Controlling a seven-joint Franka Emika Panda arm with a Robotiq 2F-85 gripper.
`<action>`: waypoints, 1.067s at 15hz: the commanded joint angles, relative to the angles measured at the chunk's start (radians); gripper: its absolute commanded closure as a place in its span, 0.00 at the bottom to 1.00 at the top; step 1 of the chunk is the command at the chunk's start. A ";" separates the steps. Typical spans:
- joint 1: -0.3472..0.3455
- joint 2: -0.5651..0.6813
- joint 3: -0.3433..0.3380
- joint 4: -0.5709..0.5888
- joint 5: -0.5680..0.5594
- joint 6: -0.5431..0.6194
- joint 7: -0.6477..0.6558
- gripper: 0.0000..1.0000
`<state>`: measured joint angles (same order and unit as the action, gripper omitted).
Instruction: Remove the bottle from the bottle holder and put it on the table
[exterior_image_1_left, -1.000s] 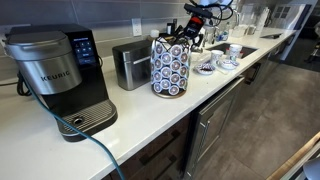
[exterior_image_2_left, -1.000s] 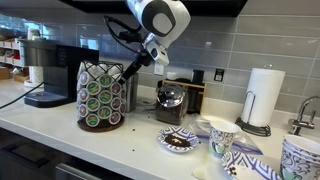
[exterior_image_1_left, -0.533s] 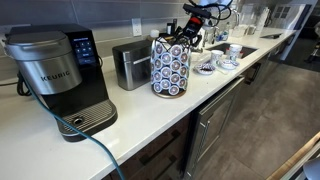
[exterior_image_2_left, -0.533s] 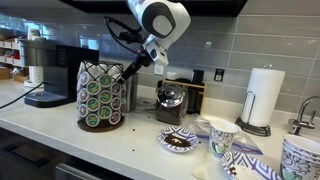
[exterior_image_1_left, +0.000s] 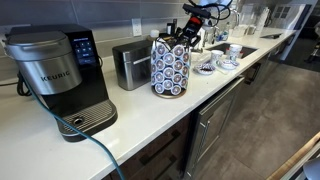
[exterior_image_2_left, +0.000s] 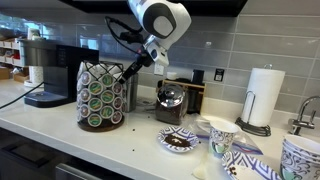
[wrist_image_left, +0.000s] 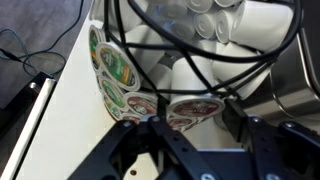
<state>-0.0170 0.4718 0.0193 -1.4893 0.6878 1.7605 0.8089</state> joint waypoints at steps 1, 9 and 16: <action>0.001 0.020 -0.004 0.031 0.018 -0.031 0.023 0.49; -0.001 0.014 -0.009 0.028 0.016 -0.024 0.036 0.63; -0.003 0.002 -0.022 0.027 0.006 -0.019 0.051 0.71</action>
<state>-0.0187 0.4743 0.0050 -1.4745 0.6879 1.7605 0.8352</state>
